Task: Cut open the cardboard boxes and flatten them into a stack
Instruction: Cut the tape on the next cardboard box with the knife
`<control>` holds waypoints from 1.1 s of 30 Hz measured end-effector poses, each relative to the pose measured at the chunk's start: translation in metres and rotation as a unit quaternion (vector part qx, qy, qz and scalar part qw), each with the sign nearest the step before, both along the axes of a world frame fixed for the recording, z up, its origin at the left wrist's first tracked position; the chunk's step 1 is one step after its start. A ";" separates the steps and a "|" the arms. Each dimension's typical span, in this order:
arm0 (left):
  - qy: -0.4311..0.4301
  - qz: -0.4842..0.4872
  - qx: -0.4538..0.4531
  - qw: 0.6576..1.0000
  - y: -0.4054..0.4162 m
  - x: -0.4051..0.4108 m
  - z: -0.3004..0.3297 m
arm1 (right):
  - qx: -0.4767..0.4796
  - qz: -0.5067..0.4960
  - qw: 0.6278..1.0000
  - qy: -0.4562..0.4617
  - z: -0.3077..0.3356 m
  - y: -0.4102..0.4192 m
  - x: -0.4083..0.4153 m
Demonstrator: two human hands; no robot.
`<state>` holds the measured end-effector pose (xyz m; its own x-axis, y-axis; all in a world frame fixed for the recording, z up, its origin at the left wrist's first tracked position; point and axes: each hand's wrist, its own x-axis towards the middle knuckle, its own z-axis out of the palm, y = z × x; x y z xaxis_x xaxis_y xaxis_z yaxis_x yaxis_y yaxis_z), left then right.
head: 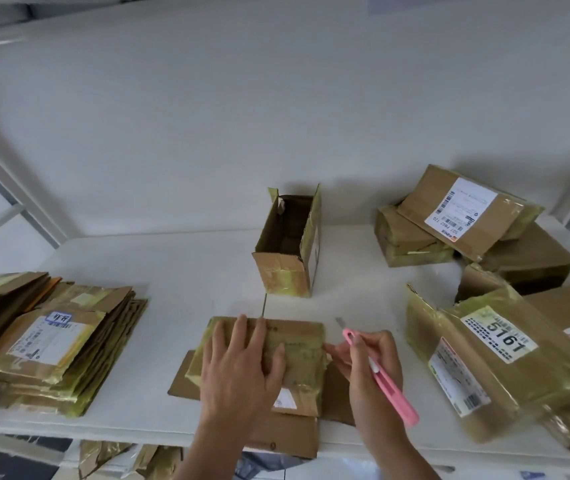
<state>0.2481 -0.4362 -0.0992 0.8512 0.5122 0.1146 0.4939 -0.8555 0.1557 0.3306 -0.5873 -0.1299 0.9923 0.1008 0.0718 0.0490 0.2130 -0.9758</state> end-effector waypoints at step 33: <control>0.051 -0.116 -0.180 0.975 0.025 -0.006 0.011 | -0.160 0.060 0.969 -0.177 0.004 -0.009 -0.001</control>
